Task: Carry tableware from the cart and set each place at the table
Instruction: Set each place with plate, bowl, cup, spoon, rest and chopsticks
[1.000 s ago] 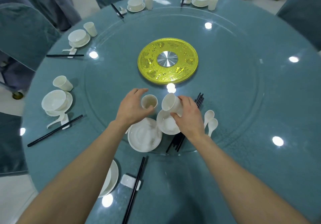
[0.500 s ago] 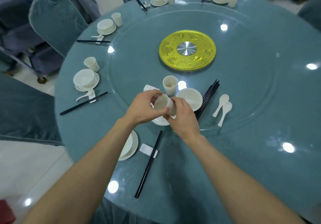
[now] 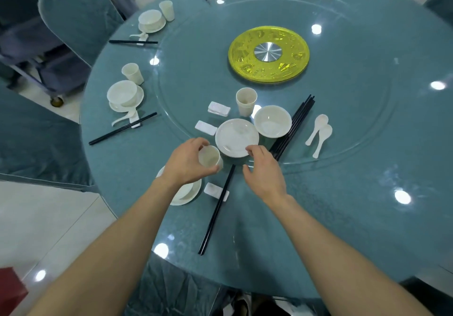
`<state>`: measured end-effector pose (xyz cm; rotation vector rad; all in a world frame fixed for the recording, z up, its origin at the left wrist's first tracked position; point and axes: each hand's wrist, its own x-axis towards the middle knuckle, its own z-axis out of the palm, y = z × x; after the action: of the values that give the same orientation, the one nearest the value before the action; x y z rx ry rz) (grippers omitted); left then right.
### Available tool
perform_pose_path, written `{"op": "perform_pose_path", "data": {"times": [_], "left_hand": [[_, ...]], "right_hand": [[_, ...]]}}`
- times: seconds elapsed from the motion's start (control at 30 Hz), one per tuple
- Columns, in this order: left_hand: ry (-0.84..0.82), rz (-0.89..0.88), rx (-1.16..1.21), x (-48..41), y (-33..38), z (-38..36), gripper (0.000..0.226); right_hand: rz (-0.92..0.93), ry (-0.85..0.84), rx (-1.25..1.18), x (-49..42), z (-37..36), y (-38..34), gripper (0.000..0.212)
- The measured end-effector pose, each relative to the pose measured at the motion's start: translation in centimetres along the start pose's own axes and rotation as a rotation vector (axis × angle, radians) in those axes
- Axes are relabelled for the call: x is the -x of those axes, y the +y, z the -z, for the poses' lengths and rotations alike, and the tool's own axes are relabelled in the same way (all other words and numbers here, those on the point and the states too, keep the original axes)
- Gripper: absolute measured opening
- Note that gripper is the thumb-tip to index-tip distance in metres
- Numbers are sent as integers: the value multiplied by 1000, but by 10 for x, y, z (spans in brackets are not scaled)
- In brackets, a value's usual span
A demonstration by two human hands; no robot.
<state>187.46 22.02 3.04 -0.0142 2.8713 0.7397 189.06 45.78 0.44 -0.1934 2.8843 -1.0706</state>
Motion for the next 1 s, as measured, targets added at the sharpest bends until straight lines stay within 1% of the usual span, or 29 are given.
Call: {"op": "perform_pose_path", "data": {"times": [0.13, 0.27, 0.4, 0.5, 0.7, 0.83, 1.0], "left_hand": [[-43, 43, 6, 4, -6, -17, 70], [-32, 30, 7, 5, -6, -21, 69], [70, 13, 22, 2, -9, -3, 66], [161, 45, 34, -3, -18, 18, 65], [235, 204, 3, -13, -60, 45, 67], [226, 324, 12, -15, -95, 49, 74], [184, 396, 34, -17, -118, 43, 80]], "right_hand": [[-13, -3, 10, 4, -2, 6, 48], [-31, -7, 23, 7, -2, 13, 46], [-31, -13, 24, 5, -4, 11, 45], [-14, -20, 24, 2, -8, 4, 45], [22, -52, 26, -13, -17, -11, 44], [31, -71, 29, -26, -28, -18, 43], [52, -102, 44, -36, -39, -22, 43]]}}
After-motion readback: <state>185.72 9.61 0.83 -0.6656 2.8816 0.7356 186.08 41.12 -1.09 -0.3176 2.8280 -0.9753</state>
